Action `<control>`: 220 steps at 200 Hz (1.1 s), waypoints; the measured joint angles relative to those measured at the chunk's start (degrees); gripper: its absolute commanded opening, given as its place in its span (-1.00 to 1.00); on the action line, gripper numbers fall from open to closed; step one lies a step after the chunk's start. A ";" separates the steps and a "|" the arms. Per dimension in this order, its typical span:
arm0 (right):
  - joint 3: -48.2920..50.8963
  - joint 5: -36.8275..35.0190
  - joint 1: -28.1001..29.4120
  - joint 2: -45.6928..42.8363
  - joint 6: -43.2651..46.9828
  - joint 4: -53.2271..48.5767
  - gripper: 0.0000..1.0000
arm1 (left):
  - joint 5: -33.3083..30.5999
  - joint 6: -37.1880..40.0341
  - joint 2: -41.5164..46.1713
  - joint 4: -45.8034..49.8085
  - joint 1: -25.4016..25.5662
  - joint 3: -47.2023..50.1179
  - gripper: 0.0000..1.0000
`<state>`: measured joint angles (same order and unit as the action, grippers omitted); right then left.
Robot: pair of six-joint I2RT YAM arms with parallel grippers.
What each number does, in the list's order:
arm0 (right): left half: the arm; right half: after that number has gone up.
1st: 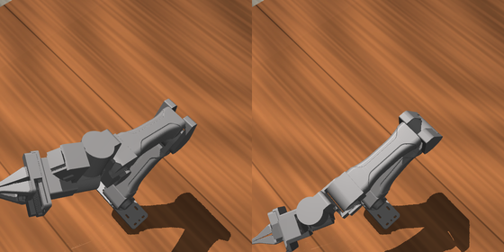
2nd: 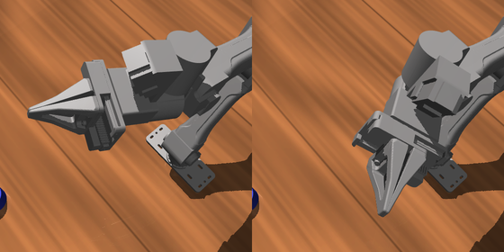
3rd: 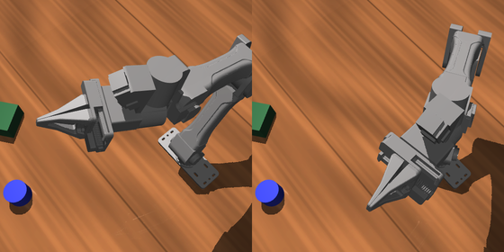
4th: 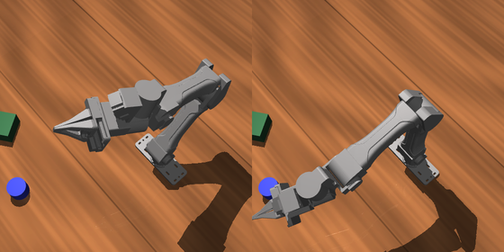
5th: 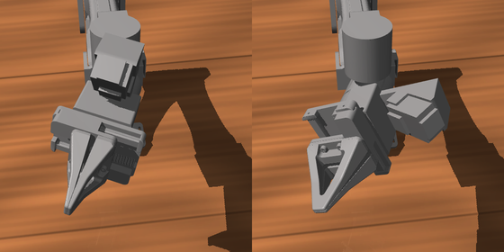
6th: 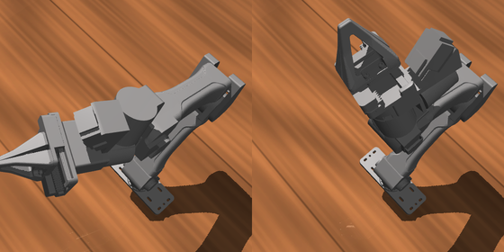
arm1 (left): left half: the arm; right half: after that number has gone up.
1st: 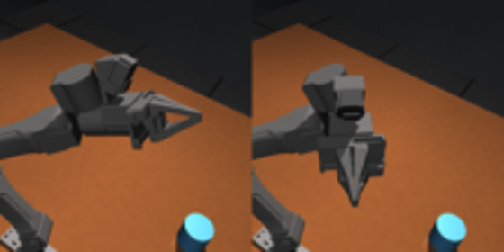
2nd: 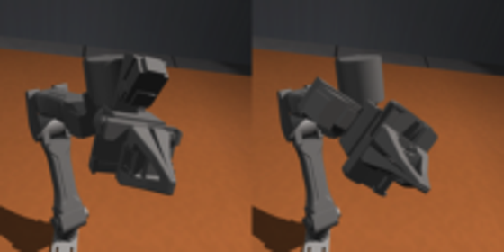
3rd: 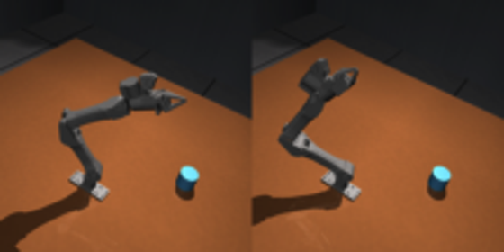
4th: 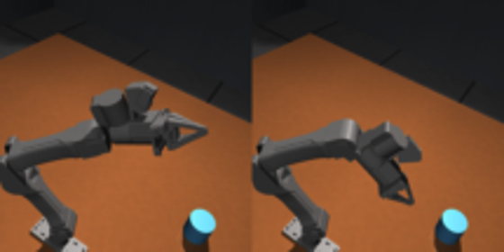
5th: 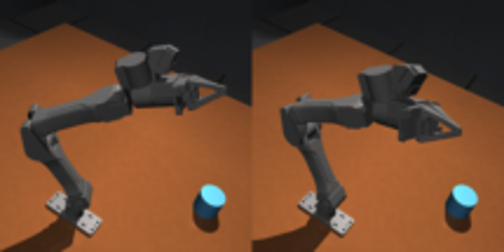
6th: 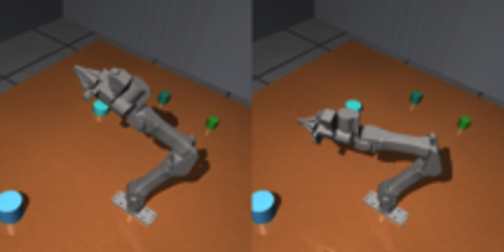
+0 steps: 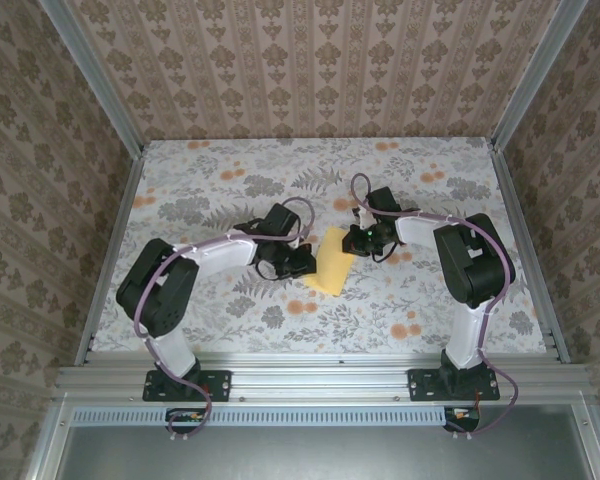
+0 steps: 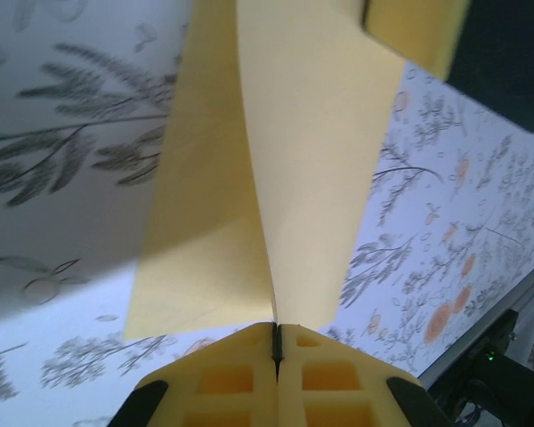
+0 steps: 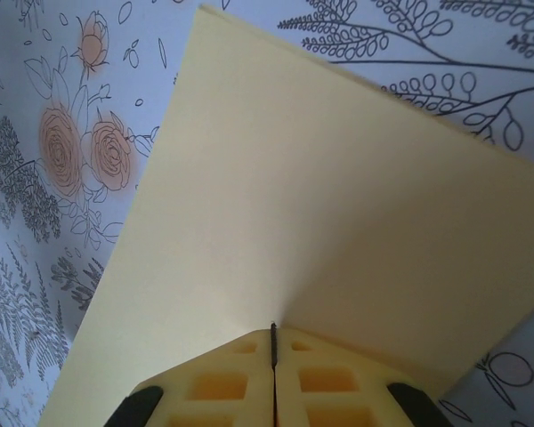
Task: Fold a paper plane with a square sheet of paper (pick it up from the middle)
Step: Fold the triangle a second time at the center of the table.
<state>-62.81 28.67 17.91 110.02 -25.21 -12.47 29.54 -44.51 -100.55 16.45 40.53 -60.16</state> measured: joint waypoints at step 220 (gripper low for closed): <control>0.13 -7.10 -0.52 -4.70 3.30 -6.80 -0.73 | -0.42 0.59 -3.10 0.02 2.27 -0.39 -0.91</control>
<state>-62.67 21.56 17.39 105.32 -21.91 -19.27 29.12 -43.92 -103.66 16.47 42.81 -60.55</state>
